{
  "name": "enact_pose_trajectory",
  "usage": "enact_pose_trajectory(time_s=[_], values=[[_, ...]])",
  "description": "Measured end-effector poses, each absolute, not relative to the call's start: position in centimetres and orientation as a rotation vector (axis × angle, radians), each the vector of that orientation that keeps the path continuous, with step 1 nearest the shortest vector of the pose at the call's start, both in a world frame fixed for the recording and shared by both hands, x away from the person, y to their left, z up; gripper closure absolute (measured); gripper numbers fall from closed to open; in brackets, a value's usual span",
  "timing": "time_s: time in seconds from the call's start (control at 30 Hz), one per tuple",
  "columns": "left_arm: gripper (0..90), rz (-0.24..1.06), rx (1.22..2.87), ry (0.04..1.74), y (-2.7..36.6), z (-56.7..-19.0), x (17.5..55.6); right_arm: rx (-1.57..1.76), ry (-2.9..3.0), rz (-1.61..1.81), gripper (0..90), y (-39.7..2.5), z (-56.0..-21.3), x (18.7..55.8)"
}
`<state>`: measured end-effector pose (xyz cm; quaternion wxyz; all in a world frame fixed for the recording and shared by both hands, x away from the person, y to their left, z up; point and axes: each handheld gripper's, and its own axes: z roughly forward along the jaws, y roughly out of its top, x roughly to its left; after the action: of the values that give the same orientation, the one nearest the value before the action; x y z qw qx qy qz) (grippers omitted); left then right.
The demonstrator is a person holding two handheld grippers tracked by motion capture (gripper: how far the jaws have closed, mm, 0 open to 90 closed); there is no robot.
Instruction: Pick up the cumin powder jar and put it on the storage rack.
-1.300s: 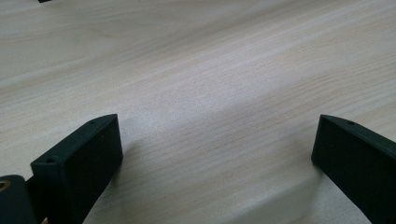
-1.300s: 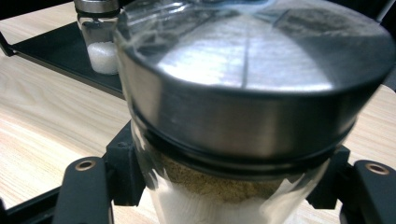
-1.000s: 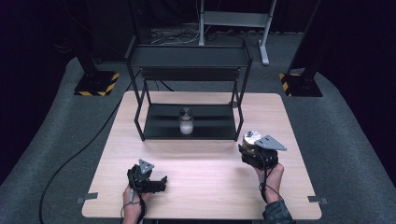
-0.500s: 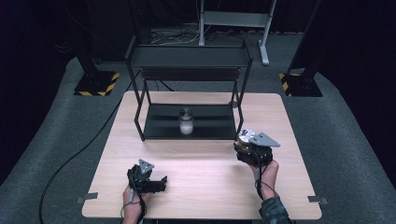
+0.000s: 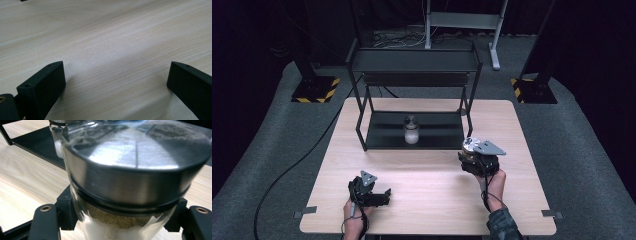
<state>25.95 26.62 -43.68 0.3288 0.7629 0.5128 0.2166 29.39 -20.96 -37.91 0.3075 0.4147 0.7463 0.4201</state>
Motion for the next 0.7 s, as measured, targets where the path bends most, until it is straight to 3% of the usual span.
enact_pose_trajectory(time_s=[0.7], values=[[1.5,0.567,1.996,1.342,26.6,-43.7,26.0,1.073,1.984,1.126,30.3,-19.9,-37.7,30.7]])
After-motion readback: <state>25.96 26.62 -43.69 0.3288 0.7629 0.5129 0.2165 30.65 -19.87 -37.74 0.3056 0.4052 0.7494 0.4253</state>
